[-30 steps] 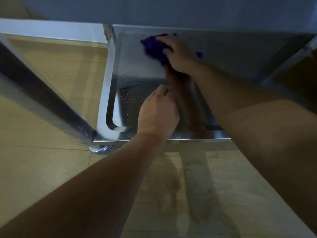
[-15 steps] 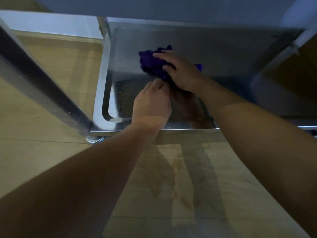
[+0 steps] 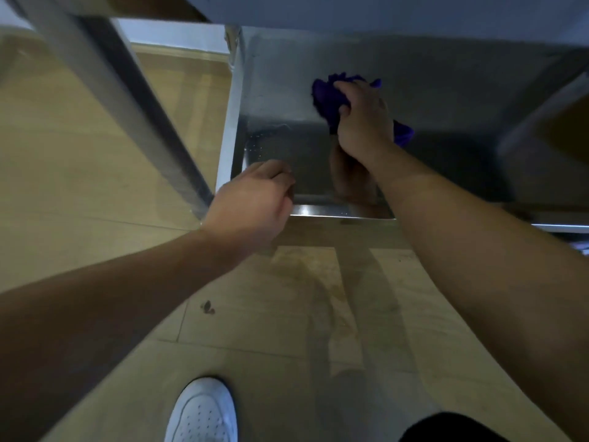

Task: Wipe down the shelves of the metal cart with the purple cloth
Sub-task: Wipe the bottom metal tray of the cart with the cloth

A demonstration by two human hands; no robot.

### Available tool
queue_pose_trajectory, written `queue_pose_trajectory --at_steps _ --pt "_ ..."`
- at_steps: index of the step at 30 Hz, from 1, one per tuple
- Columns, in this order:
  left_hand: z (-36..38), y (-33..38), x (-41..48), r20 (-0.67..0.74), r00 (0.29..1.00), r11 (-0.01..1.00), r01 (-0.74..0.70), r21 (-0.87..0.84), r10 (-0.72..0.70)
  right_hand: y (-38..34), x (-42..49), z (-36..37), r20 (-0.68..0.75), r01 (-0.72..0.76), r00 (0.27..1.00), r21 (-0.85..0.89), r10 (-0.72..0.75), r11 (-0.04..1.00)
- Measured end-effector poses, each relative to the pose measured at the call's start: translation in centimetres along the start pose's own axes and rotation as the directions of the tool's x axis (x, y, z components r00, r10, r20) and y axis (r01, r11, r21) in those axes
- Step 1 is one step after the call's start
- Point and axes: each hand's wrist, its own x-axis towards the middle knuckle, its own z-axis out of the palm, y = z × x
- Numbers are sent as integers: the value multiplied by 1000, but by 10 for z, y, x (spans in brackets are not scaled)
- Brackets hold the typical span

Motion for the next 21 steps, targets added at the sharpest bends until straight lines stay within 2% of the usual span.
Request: queue_pose_trajectory --at_steps 3,5,7,9,10,12,14,16,18,21 --pt "-17 -20 -24 77 995 994 -71 86 65 -41 -25 15 25 205 978 -11 -205 979" --pt "-23 -26 -39 129 985 984 -133 122 117 -61 -48 21 108 368 922 57 -373 928" --pt "-27 -26 -51 156 975 976 -177 130 156 -64 -62 18 209 467 852 111 -480 877" --pt "-28 -26 -59 152 976 976 -178 121 159 -53 -59 9 226 474 848 83 -480 876" --pt "-27 -25 -62 145 979 981 -162 112 145 -46 -53 7 203 426 881 53 -427 903" --pt "-25 -23 -64 151 982 987 -132 94 117 -38 -39 6 133 236 963 5 -234 972" --pt "-23 -22 -62 159 983 990 -107 87 92 -49 -36 10 71 128 989 -3 -128 992" --pt "-22 -22 -60 149 987 995 -76 71 65 -72 -49 17 105 243 964 15 -243 970" --pt "-23 -25 -60 134 989 996 -65 62 56 -91 -69 20 227 402 884 73 -408 913" --pt "-20 -30 -66 133 986 989 -117 86 105 -84 -83 11 343 481 805 100 -484 871"
